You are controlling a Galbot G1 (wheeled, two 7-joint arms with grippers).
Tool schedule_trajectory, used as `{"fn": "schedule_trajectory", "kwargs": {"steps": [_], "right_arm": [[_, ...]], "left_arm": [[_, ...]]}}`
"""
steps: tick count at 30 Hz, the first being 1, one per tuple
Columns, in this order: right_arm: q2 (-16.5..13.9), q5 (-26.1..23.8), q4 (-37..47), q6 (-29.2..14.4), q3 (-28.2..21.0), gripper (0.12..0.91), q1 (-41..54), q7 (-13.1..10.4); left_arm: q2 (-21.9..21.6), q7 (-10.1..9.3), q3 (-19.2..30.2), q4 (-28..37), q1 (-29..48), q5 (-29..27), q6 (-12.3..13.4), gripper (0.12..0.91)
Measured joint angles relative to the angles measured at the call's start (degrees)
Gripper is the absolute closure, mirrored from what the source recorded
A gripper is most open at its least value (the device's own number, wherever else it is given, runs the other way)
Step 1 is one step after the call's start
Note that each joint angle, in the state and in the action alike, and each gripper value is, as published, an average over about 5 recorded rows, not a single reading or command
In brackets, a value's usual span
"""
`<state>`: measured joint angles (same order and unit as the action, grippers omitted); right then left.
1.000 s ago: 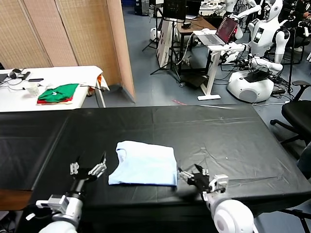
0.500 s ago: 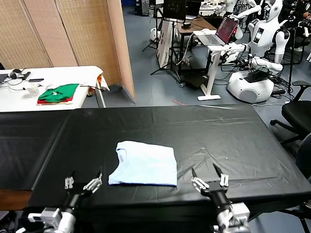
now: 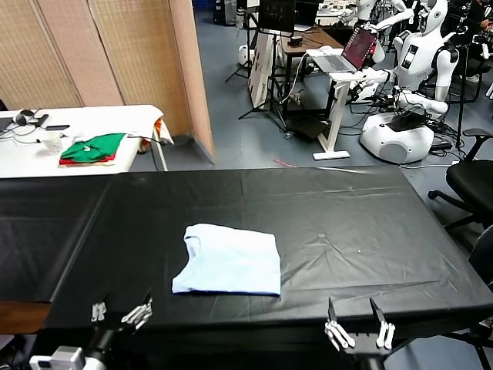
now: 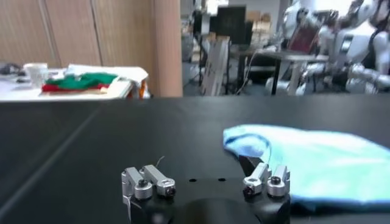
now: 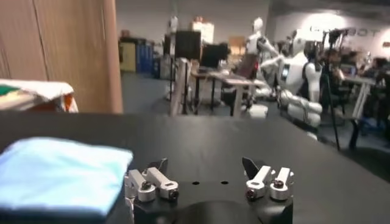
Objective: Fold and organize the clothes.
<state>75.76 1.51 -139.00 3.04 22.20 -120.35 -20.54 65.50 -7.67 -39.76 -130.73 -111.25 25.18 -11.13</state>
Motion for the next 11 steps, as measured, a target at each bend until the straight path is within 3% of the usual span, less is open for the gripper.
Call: {"fn": "schedule_trajectory", "kwargs": {"steps": [11], "right_arm": [[0.04, -0.02, -0.15, -0.07, -0.26, 0.118, -2.84, -0.2]], "left_arm": [[0.07, 0.6, -0.26, 0.01, -0.91, -0.19, -0.03, 0.123]]}}
